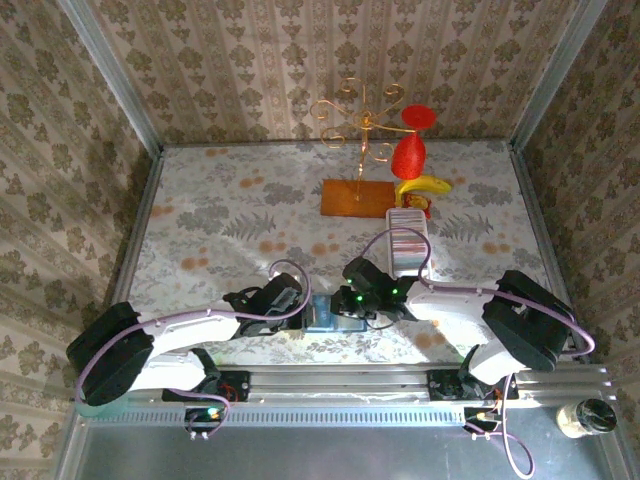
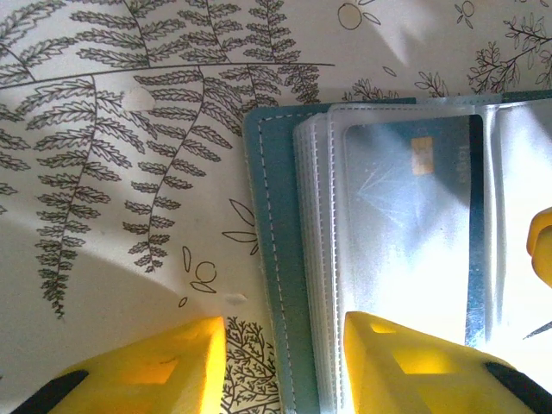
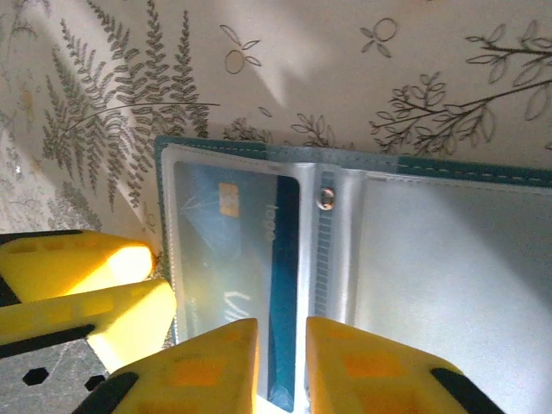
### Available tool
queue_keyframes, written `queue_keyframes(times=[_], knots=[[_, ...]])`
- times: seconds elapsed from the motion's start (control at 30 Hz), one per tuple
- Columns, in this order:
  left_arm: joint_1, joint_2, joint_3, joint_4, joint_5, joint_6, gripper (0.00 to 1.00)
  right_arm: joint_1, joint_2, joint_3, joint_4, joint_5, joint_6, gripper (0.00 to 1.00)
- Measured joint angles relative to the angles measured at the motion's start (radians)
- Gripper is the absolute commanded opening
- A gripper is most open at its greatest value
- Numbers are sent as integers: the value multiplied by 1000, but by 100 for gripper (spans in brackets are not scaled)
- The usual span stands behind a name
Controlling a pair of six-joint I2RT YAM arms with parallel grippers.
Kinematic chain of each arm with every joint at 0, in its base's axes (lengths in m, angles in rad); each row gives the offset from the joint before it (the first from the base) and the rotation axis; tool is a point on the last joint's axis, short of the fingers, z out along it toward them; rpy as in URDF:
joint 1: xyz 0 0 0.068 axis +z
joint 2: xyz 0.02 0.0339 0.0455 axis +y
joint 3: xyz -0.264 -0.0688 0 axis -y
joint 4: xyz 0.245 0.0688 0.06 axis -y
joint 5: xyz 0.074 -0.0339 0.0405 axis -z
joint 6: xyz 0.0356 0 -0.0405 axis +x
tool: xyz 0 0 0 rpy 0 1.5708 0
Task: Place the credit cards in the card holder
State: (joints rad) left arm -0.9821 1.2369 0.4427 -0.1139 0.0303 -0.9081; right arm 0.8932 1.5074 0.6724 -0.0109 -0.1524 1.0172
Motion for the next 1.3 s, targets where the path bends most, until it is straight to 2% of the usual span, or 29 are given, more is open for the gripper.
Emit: queue_keyframes(times=[0.17, 0.33, 0.87, 1.3], knots=[[0, 8, 0, 7, 0, -5, 41, 0, 8, 0, -36, 20, -25, 0], [0, 13, 0, 12, 0, -8, 41, 0, 55, 4, -40, 22, -35, 0], [0, 44, 3, 50, 8, -50, 40, 2, 54, -11, -11, 24, -42, 0], [-5, 24, -61, 199, 26, -84, 41, 2, 50, -31, 27, 23, -42, 0]])
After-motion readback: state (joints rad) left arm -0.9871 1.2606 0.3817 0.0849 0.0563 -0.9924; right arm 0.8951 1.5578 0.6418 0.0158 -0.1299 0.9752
